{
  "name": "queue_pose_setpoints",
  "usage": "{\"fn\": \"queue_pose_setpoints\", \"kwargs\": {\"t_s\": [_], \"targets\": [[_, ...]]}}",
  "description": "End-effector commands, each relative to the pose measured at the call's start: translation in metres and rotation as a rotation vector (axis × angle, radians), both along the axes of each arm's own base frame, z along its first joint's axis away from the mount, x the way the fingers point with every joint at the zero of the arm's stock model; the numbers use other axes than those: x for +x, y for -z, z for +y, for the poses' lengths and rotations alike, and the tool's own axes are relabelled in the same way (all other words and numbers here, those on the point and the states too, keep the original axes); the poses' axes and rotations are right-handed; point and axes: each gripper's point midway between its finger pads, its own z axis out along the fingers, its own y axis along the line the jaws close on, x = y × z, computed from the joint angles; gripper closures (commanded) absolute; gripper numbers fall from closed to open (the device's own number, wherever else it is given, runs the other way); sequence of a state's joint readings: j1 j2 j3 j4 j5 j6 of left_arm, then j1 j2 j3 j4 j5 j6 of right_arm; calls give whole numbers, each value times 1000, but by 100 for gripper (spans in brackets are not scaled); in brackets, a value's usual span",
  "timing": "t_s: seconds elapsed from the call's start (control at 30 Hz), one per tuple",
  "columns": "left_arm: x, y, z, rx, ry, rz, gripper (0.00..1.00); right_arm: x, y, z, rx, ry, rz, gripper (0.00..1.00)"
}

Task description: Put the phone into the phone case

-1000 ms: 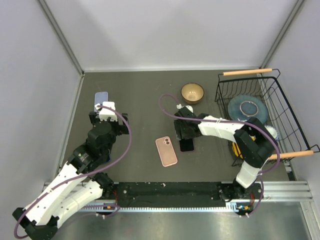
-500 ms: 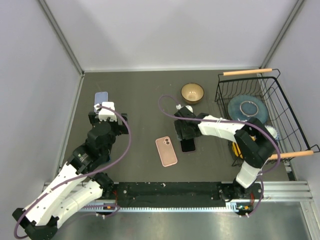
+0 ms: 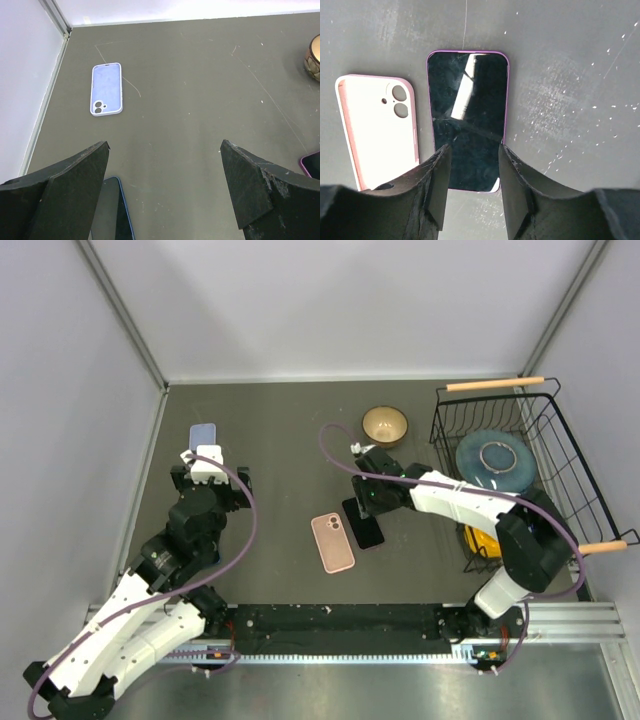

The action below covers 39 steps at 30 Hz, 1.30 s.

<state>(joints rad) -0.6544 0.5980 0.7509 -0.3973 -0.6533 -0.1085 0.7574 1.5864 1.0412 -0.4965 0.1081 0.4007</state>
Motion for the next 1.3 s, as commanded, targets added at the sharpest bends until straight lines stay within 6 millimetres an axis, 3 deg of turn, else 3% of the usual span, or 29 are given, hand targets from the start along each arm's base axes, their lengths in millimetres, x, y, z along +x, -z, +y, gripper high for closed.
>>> {"fn": "queue_pose_setpoints", "kwargs": {"t_s": [0.0,0.07,0.1,0.23,0.53,1.13,1.27], "targets": [[1,-7,4,-12,-20,-30,1,2,-10,8,28,-35,-27,58],[1,-8,4,-16,-21,-33,1,4,-4,6,7,-27,-20,52],[1,-8,4,-16,-23,-34,1,4,-3,7,8,-25,-21,42],[0,-10,6,-17,-30,-39,1,4,-4,13,-9,-33,-40,29],[0,-9,5,-18,-27,-39,1,1,15,23,-82,-58,-38,13],[0,-9,6,-16,-28,-40,1,-2,37,26,-151,-63,-10,13],[0,-10,6,-16,-28,-42,1,-3,38,24,-168,-57,-8,27]]}}
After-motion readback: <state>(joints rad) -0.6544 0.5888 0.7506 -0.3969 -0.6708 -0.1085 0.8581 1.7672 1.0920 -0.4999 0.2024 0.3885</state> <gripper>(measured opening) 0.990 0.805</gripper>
